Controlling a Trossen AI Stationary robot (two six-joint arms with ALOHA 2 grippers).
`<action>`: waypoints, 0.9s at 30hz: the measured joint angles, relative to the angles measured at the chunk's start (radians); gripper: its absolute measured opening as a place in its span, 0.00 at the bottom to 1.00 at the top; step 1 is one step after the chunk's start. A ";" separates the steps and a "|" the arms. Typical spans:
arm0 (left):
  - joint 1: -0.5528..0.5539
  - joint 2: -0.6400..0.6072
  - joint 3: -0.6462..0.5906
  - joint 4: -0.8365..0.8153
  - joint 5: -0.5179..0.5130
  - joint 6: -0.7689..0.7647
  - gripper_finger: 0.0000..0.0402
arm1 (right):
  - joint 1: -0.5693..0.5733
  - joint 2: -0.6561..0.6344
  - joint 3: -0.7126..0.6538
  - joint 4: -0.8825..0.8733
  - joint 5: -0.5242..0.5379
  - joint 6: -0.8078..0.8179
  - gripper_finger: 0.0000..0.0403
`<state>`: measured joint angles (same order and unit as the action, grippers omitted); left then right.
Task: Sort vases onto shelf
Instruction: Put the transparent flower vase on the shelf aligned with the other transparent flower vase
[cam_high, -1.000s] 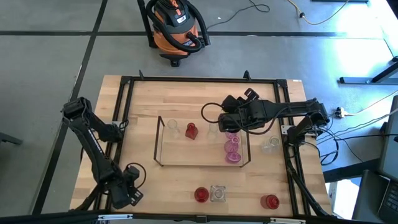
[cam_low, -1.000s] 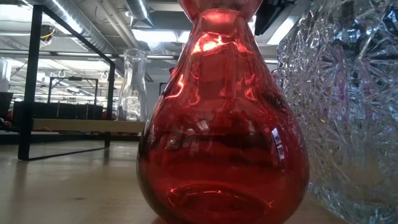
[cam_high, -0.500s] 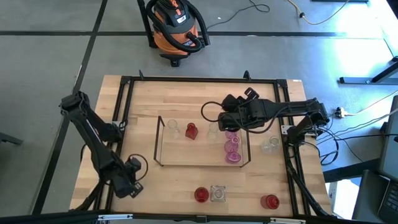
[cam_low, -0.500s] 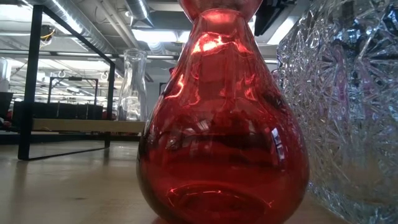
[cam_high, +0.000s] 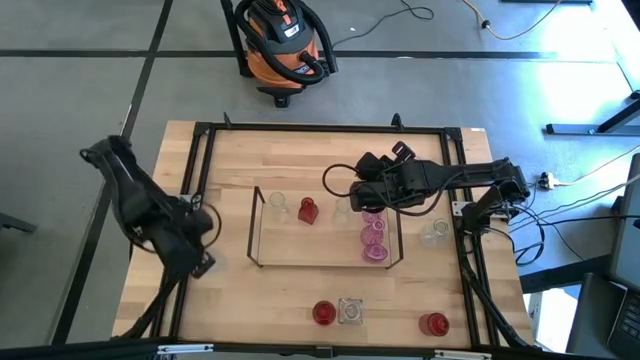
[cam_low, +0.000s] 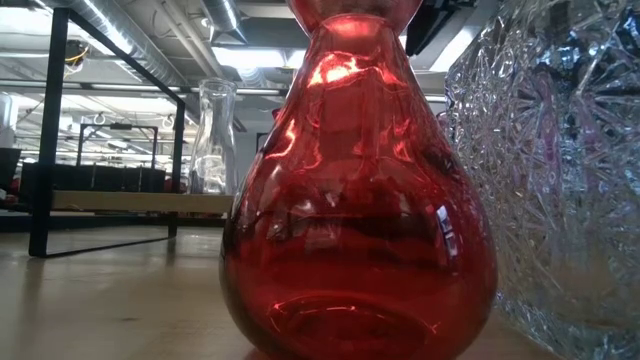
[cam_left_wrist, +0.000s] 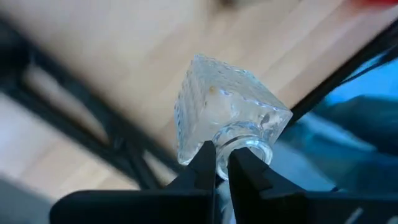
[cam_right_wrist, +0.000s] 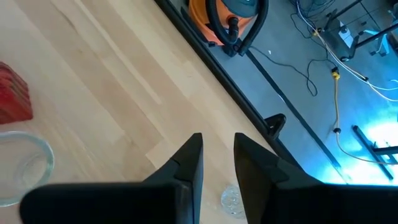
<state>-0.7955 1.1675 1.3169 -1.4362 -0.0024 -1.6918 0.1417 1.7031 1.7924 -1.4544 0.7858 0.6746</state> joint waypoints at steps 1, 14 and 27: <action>0.021 0.000 0.041 -0.014 -0.038 0.037 0.04 | 0.000 0.000 0.000 0.000 0.001 0.000 0.18; 0.460 0.135 0.379 -0.040 -0.046 0.706 0.03 | 0.000 0.000 0.000 0.003 0.007 0.000 0.18; 0.698 0.378 0.397 -0.081 0.127 1.275 0.03 | 0.000 0.000 0.000 -0.051 -0.045 0.001 0.18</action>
<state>-0.0973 1.5456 1.7142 -1.5168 0.1249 -0.4170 0.1413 1.7027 1.7924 -1.5052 0.7410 0.6758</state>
